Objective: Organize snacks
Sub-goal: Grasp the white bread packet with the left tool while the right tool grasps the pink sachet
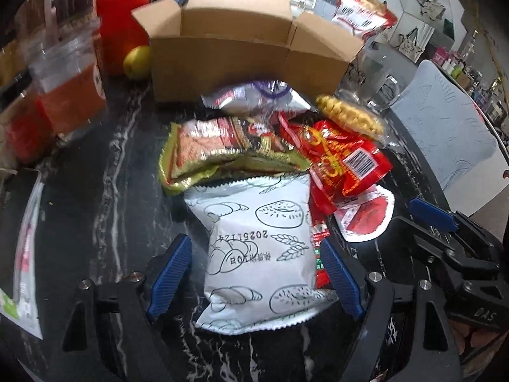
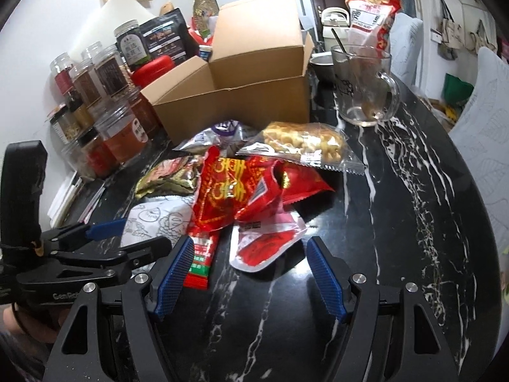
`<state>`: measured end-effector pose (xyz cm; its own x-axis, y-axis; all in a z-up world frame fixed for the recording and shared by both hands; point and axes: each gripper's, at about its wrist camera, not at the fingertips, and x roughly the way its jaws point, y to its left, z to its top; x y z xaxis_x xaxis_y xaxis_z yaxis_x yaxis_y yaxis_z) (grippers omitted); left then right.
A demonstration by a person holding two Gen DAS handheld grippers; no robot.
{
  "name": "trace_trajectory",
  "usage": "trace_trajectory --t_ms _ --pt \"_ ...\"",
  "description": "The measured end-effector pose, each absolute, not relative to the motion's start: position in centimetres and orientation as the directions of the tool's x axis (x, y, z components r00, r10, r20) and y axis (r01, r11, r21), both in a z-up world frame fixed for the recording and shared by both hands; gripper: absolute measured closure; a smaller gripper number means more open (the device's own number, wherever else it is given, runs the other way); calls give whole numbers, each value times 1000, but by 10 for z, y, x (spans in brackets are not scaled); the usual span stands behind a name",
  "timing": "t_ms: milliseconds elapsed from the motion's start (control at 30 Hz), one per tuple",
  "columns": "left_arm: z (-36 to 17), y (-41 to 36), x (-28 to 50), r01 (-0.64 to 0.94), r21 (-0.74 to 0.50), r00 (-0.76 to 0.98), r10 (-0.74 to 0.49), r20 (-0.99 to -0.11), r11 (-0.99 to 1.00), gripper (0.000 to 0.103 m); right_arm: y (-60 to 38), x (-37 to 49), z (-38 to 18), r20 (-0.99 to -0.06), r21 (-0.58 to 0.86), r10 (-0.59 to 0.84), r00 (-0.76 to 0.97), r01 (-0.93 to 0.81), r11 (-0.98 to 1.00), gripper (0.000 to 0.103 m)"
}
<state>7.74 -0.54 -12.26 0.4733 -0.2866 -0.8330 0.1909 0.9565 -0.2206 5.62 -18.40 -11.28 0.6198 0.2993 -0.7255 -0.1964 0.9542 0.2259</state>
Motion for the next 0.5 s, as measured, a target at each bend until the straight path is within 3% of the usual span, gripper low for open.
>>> trace_trajectory --t_ms 200,300,500 --pt "-129 -8 81 181 -213 494 -276 -824 960 20 -190 60 -118 -736 228 287 613 -175 958 29" --pt "-128 -5 79 194 -219 520 -289 -804 956 44 -192 62 -119 -739 235 288 609 -168 957 29" --pt "-123 8 74 193 -246 523 -312 -793 950 49 -195 68 -121 -742 235 280 609 -154 960 29"
